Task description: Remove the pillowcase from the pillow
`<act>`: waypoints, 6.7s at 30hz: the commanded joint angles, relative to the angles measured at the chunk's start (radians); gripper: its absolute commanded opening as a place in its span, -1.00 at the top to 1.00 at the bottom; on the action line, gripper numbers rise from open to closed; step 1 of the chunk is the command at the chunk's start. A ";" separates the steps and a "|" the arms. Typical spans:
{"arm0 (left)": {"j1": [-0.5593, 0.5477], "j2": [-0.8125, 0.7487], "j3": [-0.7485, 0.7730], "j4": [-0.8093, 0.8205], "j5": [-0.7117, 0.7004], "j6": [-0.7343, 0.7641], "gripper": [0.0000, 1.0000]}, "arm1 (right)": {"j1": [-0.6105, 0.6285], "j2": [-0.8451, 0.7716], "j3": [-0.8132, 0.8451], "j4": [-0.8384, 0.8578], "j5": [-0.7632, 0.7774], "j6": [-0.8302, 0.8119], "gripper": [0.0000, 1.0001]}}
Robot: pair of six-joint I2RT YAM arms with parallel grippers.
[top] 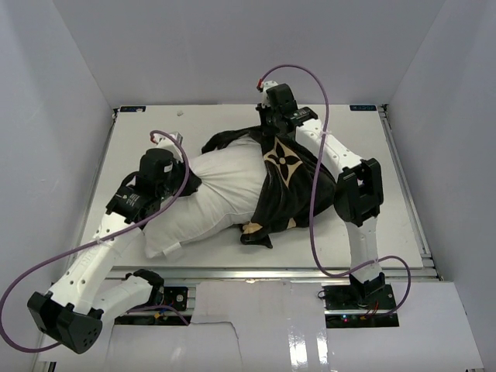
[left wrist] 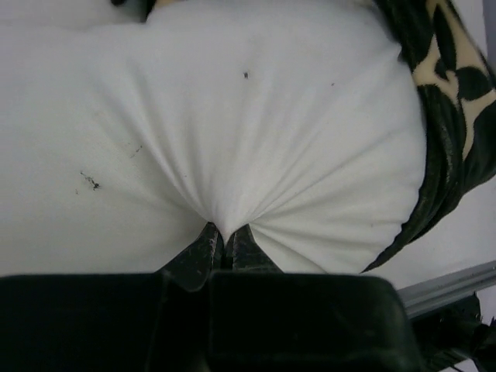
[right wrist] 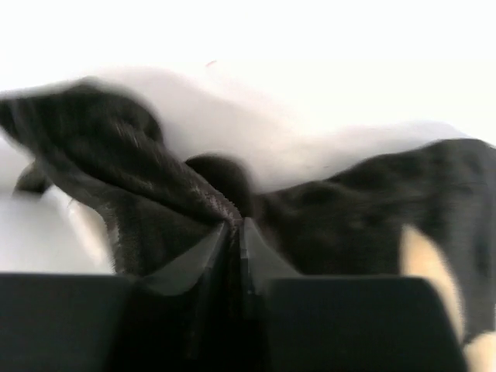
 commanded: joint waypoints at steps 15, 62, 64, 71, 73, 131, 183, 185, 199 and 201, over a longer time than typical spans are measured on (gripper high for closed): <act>-0.005 -0.081 0.354 -0.160 -0.325 -0.020 1.00 | -0.309 -0.029 -0.153 0.068 0.172 0.156 0.85; -0.106 0.148 0.225 0.041 -0.139 -0.099 1.00 | 0.524 -0.723 -1.279 0.697 0.478 0.511 -0.06; -0.106 0.176 0.263 0.009 -0.137 -0.072 1.00 | 0.524 -0.718 -1.303 0.697 0.538 0.521 0.70; -0.083 0.258 0.542 -0.186 -0.135 0.073 1.00 | 0.309 -0.931 -1.452 0.609 0.643 0.523 0.85; -0.077 0.274 0.587 -0.212 -0.081 0.096 1.00 | 0.251 -0.971 -1.481 0.611 0.637 0.509 0.85; -0.068 0.148 0.700 -0.270 -0.219 0.219 1.00 | -0.447 -0.336 -0.593 0.312 -0.267 0.083 0.84; -0.068 0.116 0.629 -0.226 -0.326 0.093 1.00 | 0.229 -0.826 -1.342 0.803 -0.318 0.244 -0.61; -0.068 0.110 0.594 -0.214 -0.319 0.086 1.00 | 0.254 -0.743 -1.306 0.797 -0.230 0.262 -0.60; -0.068 0.140 0.523 -0.162 -0.381 0.113 1.00 | 0.176 -0.536 -1.273 0.751 0.230 0.392 0.85; -0.069 0.145 0.523 -0.158 -0.391 0.124 1.00 | 0.118 -0.568 -1.297 0.746 0.261 0.394 0.85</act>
